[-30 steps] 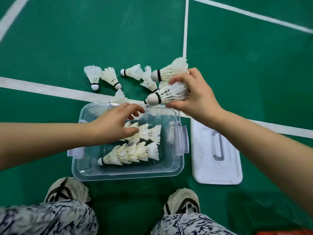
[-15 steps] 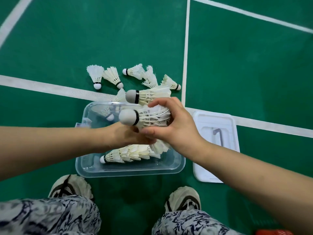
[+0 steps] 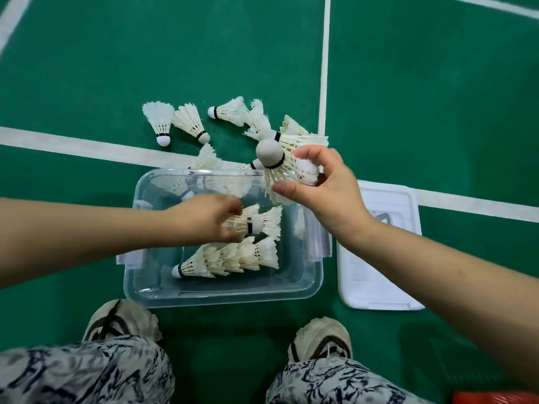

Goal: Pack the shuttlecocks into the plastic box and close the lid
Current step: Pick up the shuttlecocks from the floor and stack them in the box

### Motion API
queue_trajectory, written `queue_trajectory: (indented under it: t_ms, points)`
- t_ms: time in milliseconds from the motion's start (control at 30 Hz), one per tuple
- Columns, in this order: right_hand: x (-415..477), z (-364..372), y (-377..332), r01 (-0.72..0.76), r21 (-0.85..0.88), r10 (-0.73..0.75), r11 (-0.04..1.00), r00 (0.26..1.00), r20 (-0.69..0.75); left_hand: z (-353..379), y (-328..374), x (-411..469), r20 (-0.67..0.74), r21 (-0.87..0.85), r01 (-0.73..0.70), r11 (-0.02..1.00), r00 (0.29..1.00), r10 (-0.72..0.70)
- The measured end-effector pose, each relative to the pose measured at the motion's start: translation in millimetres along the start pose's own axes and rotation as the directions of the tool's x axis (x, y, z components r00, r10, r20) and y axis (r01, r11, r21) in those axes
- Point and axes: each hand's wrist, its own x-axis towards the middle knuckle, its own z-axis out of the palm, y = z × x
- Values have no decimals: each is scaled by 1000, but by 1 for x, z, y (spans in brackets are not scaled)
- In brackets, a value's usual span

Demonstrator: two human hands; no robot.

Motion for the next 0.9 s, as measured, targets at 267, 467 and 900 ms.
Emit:
queue_trajectory:
  t_ms: [267,467,900]
  points:
    - [-8,-2,9,67,-91,-62,994,997,50,11,11,31,119,-19,10,1000,993,-8]
    - [-9,-5,12,62,-86,-56,994,996,70,16,7,11,47,-57,-63,996,997,66]
    - [-9,-5,14,53,-105,-45,993,996,79,19,27,1,69,-432,119,894,993,-98]
